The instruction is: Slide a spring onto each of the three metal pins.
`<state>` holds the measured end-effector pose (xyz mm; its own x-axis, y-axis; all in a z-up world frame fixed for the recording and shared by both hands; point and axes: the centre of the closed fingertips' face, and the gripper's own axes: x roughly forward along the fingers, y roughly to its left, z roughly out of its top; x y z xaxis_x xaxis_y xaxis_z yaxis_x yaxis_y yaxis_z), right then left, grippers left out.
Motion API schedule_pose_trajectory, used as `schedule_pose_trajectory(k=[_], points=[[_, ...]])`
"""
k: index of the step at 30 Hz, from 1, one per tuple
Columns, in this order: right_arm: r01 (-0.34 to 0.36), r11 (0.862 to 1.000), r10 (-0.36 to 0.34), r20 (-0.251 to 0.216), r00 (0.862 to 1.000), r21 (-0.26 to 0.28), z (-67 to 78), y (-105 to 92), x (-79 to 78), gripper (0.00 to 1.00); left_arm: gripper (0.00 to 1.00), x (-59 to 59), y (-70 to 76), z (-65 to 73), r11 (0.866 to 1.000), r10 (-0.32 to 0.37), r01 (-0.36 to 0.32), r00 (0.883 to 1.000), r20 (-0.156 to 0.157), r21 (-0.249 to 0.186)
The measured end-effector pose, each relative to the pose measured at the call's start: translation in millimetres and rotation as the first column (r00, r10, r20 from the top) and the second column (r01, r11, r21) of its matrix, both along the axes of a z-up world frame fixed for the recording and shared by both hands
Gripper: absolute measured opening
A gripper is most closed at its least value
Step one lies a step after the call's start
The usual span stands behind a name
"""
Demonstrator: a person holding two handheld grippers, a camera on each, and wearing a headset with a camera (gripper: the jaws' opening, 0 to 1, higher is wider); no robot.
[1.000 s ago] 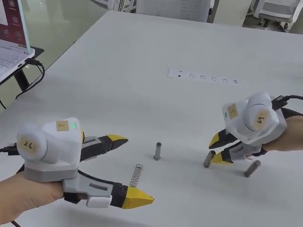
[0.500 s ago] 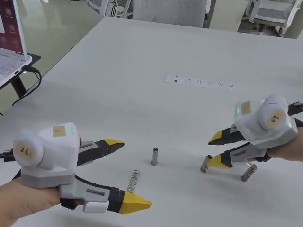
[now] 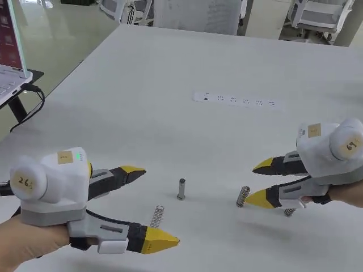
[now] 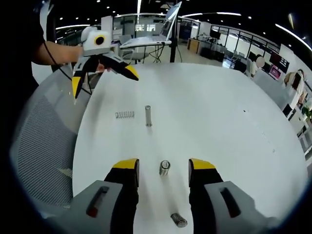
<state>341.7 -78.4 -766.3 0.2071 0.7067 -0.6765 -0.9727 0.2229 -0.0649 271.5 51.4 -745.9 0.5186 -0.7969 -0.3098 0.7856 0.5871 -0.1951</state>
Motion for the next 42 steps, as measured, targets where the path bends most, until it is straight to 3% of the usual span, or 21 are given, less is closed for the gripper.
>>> schedule_pose_trajectory(k=[2, 12, 16, 28, 36, 42], points=[[0.021, 0.999, -0.021, -0.003, 1.000, 0.033, 5.7, 1.1, -0.6, 0.43, 0.92, 0.2, -0.5, 0.6, 1.000, 0.001, -0.001, 1.000, -0.001, -0.003], [0.065, 0.993, -0.064, -0.012, 0.998, 0.096, 12.6, -3.6, -11.3, 0.47, 0.92, 2.1, -0.1, 4.1, 1.000, 0.011, -0.011, 1.000, 0.008, -0.008], [0.075, 0.991, -0.072, -0.025, 0.997, 0.110, 11.9, -7.4, -15.6, 0.49, 0.95, 1.0, -4.0, 10.1, 0.999, 0.007, -0.007, 1.000, -0.001, -0.051], [0.116, 0.981, -0.109, -0.057, 0.992, 0.155, 17.8, -16.2, -34.1, 0.52, 0.94, 1.8, -9.4, 12.0, 0.999, 0.004, -0.004, 1.000, 0.015, -0.032], [0.146, 0.979, -0.136, -0.073, 0.988, 0.144, 12.1, -29.7, -55.0, 0.51, 0.94, 0.7, -6.2, 12.3, 1.000, 0.004, -0.004, 1.000, 0.015, -0.025], [0.162, 0.978, -0.151, -0.094, 0.984, 0.131, 3.6, -37.7, -62.1, 0.50, 0.94, -0.7, -5.7, 12.9, 1.000, 0.004, -0.004, 1.000, 0.014, -0.021]])
